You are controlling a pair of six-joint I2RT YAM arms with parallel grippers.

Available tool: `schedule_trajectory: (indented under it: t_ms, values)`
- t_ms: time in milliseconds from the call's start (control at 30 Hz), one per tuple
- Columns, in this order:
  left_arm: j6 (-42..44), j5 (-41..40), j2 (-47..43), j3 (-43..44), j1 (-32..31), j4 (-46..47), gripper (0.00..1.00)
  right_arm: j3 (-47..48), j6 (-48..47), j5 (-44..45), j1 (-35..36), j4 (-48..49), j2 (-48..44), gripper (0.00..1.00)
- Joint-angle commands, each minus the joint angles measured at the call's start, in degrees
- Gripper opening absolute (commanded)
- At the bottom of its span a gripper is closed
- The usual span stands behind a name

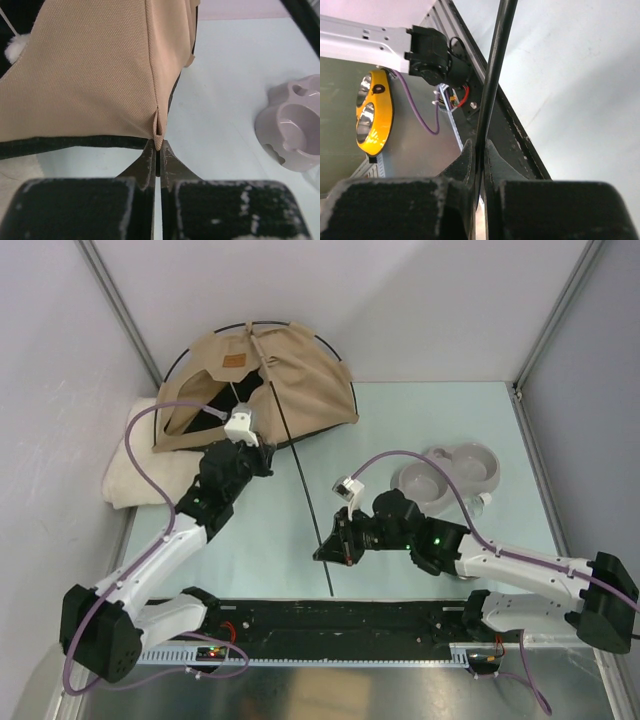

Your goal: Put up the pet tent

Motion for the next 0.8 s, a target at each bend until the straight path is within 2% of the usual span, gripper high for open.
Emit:
schedule_trajectory:
  t_ms: [0,433,767]
  values:
    - [0.14,5.95,-4.54,-2.44,0.13,1.02,0.00,2.88,0.05,3.55,0.56,15.70,1.45,0.00]
    - [-6.71,7.24,-16.73,-9.65,0.14,-5.01,0.00,2.92,10.05,5.44,-2.00,36.96,6.98,0.00]
    - [-12.83,10.16,-24.16,-13.06,0.01,-11.65,0.00,7.43,13.78,2.08,-5.98,41.58,10.96,0.00]
